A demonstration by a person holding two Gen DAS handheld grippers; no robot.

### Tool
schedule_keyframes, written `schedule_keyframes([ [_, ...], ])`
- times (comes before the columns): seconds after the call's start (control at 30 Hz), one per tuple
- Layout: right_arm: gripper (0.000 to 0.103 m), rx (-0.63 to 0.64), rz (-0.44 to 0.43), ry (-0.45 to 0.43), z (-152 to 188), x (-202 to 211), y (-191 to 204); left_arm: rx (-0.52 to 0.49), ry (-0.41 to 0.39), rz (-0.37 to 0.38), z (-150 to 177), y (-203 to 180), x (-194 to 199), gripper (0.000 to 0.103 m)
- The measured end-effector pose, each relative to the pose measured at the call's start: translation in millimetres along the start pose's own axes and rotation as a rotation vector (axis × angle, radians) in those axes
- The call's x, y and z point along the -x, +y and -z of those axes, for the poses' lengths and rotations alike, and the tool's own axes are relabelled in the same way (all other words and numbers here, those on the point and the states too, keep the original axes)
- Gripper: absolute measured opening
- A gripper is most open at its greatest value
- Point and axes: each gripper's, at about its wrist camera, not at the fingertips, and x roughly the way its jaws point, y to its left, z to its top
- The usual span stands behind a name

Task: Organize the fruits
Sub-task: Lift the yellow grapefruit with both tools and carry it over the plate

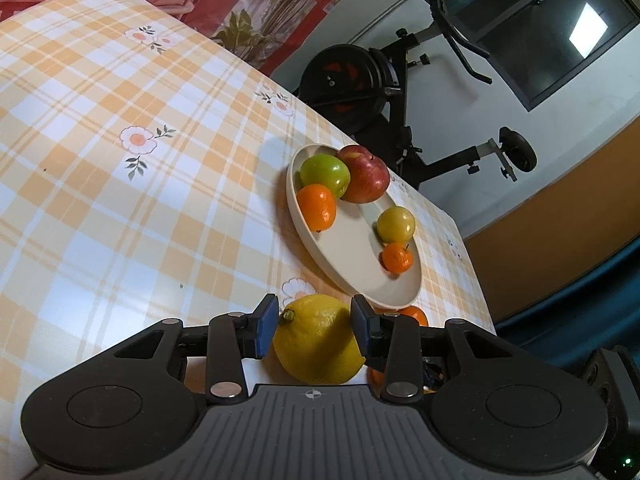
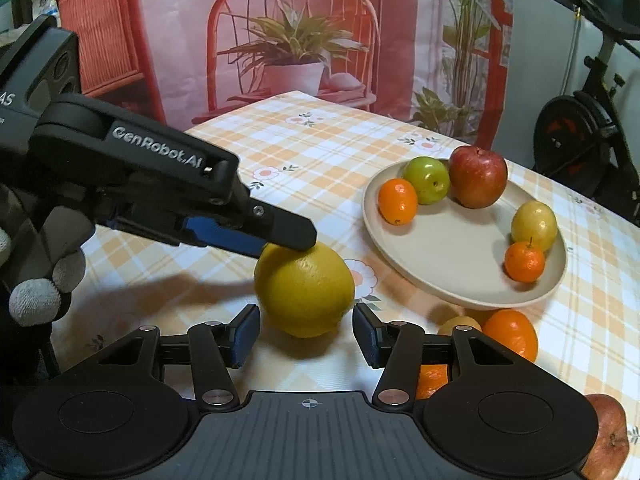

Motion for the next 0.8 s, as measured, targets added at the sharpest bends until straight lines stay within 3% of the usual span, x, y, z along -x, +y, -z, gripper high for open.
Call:
schedule_keyframes([
  [0.47,0.044,-0.022,0.010,0.002,-0.1,-6.9,-4.4,-0.032,-0.016,0.002,-0.9,-4.3,-5.6,0.041],
  [0.8,0.044,-0.072,0.014,-0.067,-2.4,7.3,-14.4,-0.083,-0.025,0.014,-13.0,-22.6,-3.8,0.041],
])
